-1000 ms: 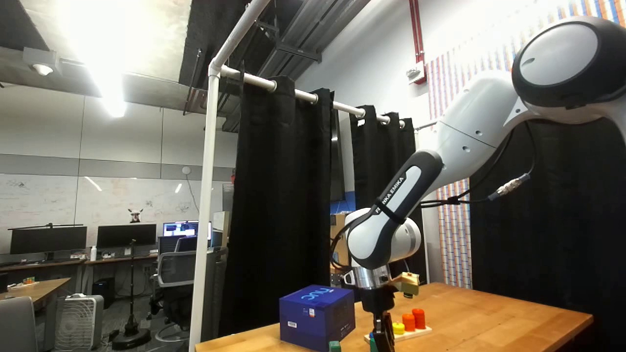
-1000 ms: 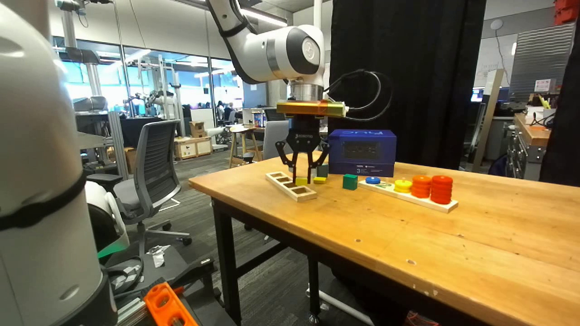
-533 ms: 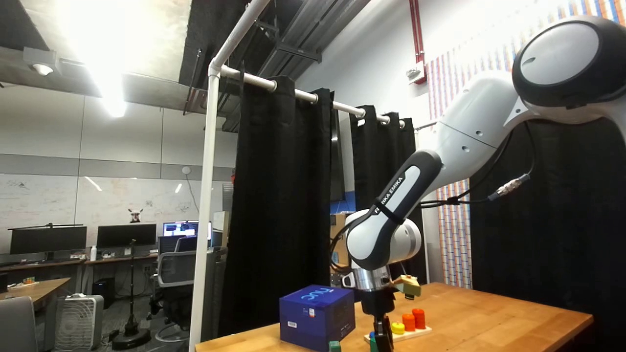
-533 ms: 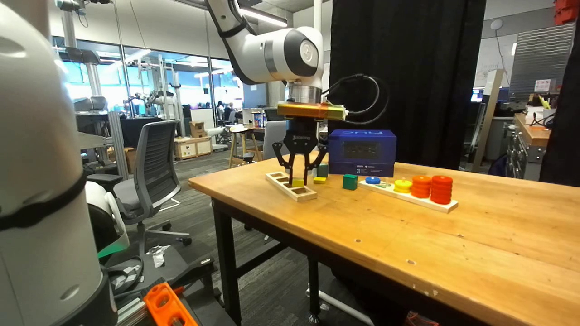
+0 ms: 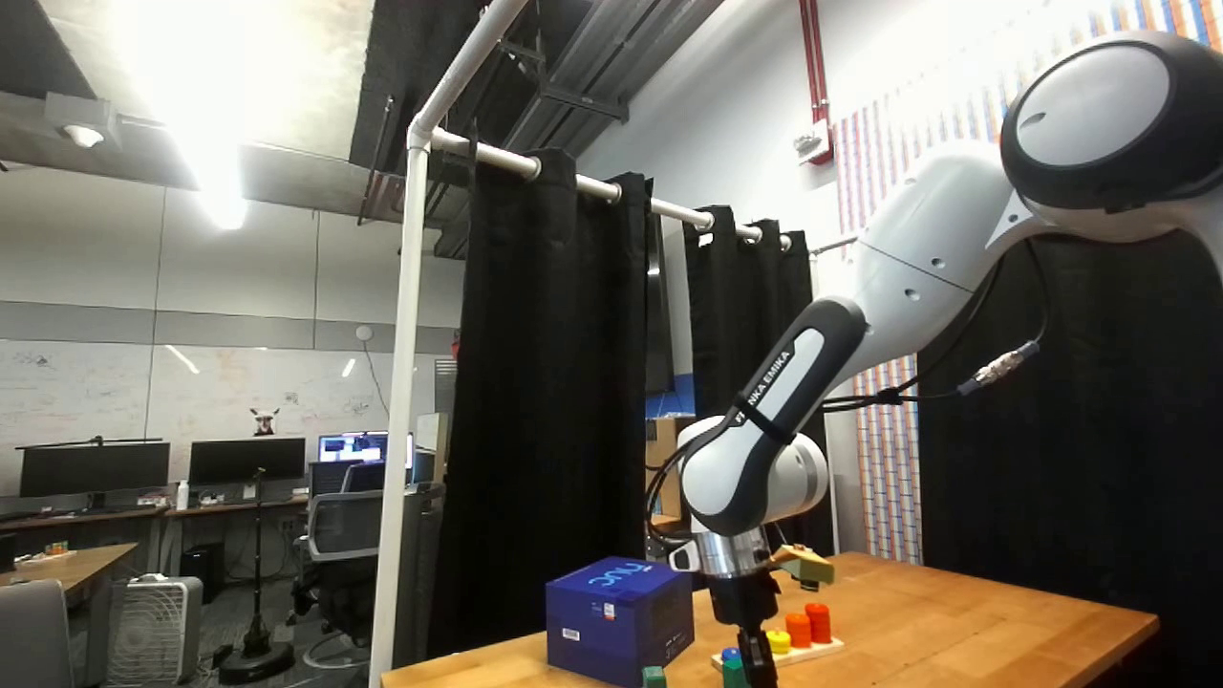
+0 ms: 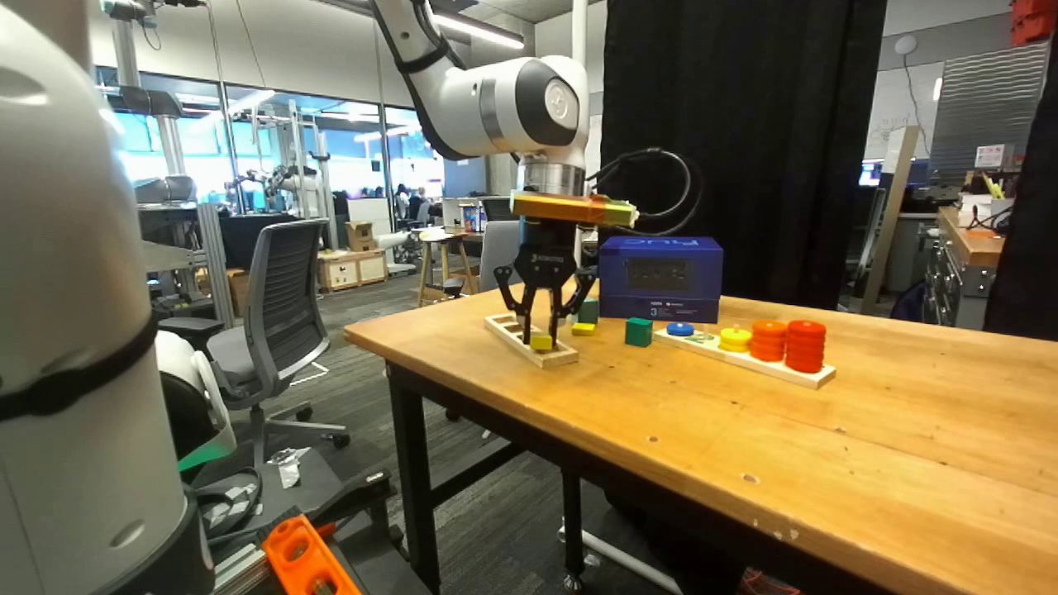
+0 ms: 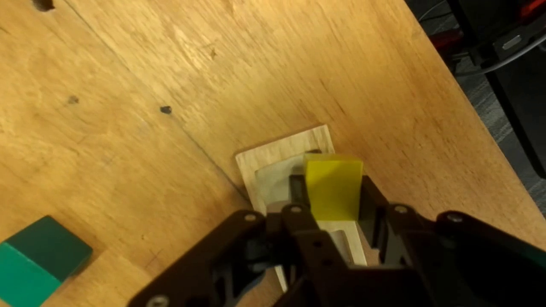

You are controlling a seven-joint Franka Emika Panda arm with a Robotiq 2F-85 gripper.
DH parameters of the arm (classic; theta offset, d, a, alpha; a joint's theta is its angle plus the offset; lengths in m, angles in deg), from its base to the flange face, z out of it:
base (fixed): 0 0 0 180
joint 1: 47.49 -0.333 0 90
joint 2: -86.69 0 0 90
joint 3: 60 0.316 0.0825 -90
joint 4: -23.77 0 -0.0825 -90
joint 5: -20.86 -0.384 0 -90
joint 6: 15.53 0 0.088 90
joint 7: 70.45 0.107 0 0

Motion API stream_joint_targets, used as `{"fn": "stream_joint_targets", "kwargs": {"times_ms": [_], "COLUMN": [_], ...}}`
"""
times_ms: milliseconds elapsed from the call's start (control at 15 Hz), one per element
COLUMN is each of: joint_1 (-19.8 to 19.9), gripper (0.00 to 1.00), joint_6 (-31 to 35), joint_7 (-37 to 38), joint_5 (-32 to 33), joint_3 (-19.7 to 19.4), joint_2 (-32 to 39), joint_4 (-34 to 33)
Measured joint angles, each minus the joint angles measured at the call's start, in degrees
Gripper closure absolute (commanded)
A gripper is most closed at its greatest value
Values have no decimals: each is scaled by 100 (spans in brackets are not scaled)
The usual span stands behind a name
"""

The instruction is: Put the yellow block on the table in the first compartment from the right of the wooden tray

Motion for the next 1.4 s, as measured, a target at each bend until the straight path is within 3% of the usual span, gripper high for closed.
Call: {"fn": "stream_joint_targets", "kwargs": {"times_ms": [1067, 1133, 1267, 1400], "joint_1": [1, 1, 1, 1], "gripper": [82, 43, 36, 20], "joint_6": [0, 0, -2, -4], "joint_7": [-508, -532, -537, -537], "joint_5": [132, 133, 133, 133], "joint_3": [-23, -23, -23, -23], "joint_2": [19, 21, 32, 51], "joint_4": [-59, -68, -94, -130]}}
